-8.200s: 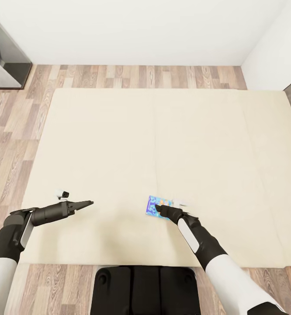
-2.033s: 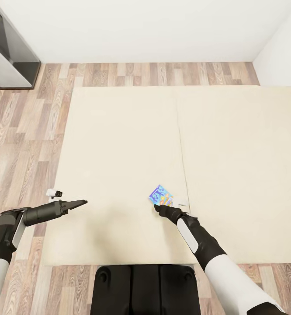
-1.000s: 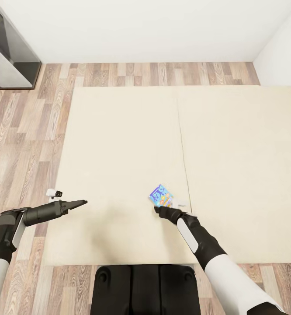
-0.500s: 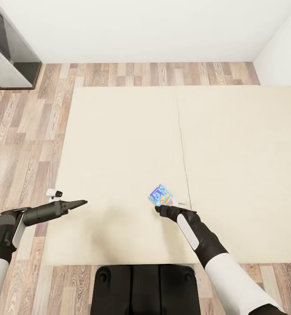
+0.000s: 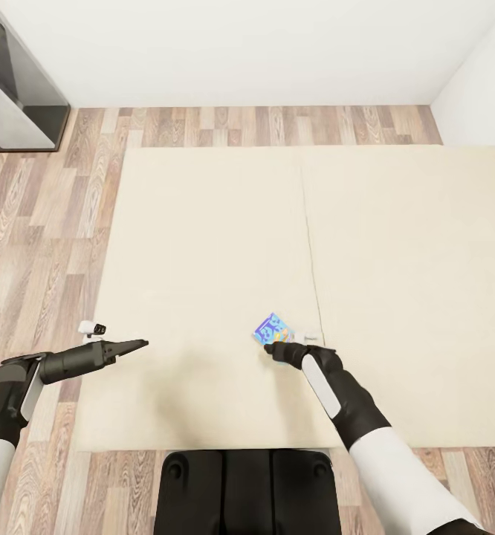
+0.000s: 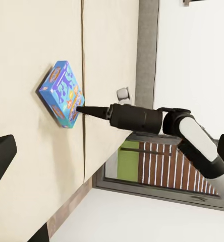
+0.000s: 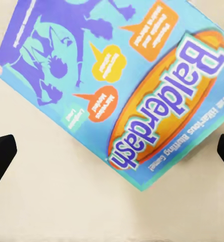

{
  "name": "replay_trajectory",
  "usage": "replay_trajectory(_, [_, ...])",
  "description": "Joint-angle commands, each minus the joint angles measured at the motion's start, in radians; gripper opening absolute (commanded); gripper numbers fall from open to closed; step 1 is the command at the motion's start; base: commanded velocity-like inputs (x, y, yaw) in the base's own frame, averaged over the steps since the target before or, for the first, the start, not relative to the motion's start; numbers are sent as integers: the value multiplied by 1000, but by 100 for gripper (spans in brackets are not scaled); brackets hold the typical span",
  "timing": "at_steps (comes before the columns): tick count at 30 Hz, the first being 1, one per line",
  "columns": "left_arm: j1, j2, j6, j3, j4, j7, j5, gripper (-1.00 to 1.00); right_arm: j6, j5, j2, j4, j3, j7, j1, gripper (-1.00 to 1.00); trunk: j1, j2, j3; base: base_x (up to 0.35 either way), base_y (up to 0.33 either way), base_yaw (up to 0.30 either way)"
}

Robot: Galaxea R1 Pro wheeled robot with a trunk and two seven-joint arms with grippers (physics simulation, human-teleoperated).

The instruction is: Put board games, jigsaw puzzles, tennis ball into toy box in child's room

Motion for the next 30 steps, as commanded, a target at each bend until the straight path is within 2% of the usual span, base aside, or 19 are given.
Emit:
replay_trajectory(1, [0,0,11,0,0,-4,0,100,34,-11,0,-29,0,-31,-3,100,1,-1,-1,0,0,0])
replay_trajectory(3, [0,0,11,0,0,-4,0,100,76,-16,0,-71,-1,-82,-21,100,1,-1,-1,0,0,0])
replay_trajectory(8, [0,-1,11,-1,0,-4,-1,100,106,-24,0,-95,-3,-149,-63,100,1,-1,-1,0,0,0])
replay_trajectory(14, [0,-4,11,-2,0,-4,-1,100,112,-21,10,-96,-3,-164,-88,100,1,-1,-1,0,0,0])
replay_trajectory(19, [0,-4,11,-2,0,-4,-2,100,101,-14,12,-17,-3,-165,-116,100,1,-1,-1,0,0,0])
replay_trajectory(22, [0,-5,11,-2,0,-4,-2,100,96,-10,12,14,-1,-165,-120,100,1,-1,-1,0,0,0])
replay_trajectory(30, [0,-5,11,-2,0,-4,-1,100,96,-11,11,22,0,-164,-121,100,1,-1,-5,0,0,0])
